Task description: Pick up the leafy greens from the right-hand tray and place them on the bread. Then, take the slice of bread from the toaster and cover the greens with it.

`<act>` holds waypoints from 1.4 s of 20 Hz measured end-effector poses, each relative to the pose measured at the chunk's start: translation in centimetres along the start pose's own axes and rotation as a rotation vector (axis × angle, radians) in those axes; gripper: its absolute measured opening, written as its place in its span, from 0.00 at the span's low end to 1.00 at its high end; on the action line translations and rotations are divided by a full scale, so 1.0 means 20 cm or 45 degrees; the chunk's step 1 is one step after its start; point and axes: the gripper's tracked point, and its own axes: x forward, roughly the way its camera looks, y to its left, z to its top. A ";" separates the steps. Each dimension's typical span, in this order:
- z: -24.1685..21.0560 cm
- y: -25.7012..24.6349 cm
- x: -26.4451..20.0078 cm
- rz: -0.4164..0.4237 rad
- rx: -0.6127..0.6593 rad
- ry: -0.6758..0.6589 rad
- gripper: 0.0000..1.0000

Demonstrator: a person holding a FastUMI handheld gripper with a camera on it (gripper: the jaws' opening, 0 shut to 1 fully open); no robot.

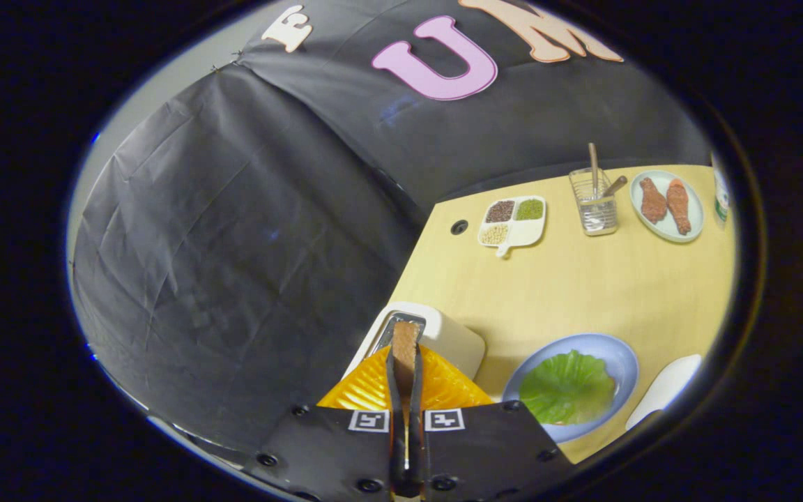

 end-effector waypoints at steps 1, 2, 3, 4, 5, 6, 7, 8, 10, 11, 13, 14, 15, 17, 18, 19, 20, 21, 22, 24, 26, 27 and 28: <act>0.00 -0.05 -0.01 -0.026 -0.007 -0.003 0.05; -0.01 -0.10 -0.03 -0.040 -0.008 -0.003 0.05; -0.03 -0.12 -0.03 -0.040 0.002 -0.001 0.05; -0.04 -0.15 -0.03 -0.047 0.016 -0.002 0.05; -0.06 -0.19 -0.05 -0.058 0.026 -0.004 0.05; -0.07 -0.23 -0.07 -0.076 0.031 -0.007 0.05; -0.08 -0.27 -0.08 -0.096 0.038 -0.009 0.05; -0.09 -0.30 -0.09 -0.106 0.048 -0.011 0.05; -0.10 -0.38 -0.09 -0.125 0.071 -0.020 0.05; -0.11 -0.41 -0.09 -0.132 0.081 -0.025 0.05; -0.13 -0.47 -0.09 -0.155 0.091 -0.028 0.05; -0.15 -0.50 -0.09 -0.165 0.100 -0.026 0.05; -0.17 -0.53 -0.09 -0.174 0.116 -0.023 0.05; -0.20 -0.60 -0.08 -0.191 0.142 -0.025 0.05; -0.21 -0.63 -0.07 -0.204 0.153 -0.021 0.05; -0.23 -0.67 -0.06 -0.214 0.167 -0.015 0.05; -0.24 -0.71 -0.04 -0.226 0.181 -0.012 0.05; -0.25 -0.73 -0.03 -0.226 0.199 -0.008 0.05; -0.25 -0.75 -0.03 -0.224 0.221 -0.008 0.05; -0.27 -0.81 -0.03 -0.251 0.241 -0.005 0.05; -0.30 -0.86 -0.01 -0.283 0.251 0.013 0.05; -0.31 -0.88 -0.01 -0.290 0.255 0.020 0.06; -0.32 -0.90 -0.02 -0.298 0.256 0.026 0.07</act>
